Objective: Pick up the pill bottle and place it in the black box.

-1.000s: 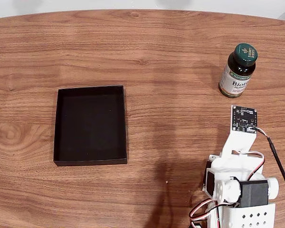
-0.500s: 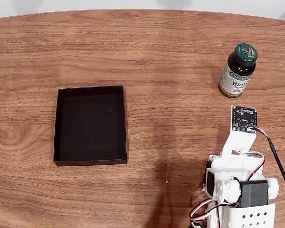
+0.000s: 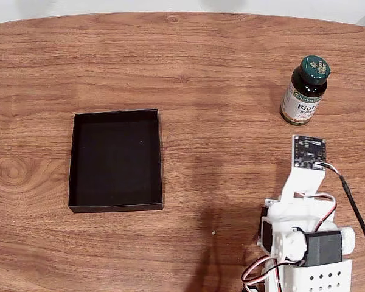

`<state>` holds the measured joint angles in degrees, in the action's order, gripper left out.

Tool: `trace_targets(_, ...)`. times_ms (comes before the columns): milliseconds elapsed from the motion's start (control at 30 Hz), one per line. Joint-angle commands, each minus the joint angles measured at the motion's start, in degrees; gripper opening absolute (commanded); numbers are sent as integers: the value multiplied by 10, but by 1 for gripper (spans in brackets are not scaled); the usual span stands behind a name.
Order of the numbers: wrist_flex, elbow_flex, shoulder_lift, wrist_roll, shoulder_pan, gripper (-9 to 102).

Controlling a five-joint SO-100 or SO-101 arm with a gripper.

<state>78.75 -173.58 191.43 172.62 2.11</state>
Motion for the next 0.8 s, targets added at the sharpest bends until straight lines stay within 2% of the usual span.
trace_targets(0,79,0,-1,-15,6,0)
trace_targets(33,79,0,-1,11,7,0)
trace_targets(100,73,0,-1,129,7,0)
trace_targets(233,4,1,-2,102,28,0)
trace_targets(333,-47,1,-9,127,47,0)
trace_targets(500,-231,1,-80,79,98,1)
trace_targets(600,-333,1,-122,56,121,12)
trace_targets(700,-392,1,-142,86,142,26)
trace_targets(767,-433,1,-164,93,150,31)
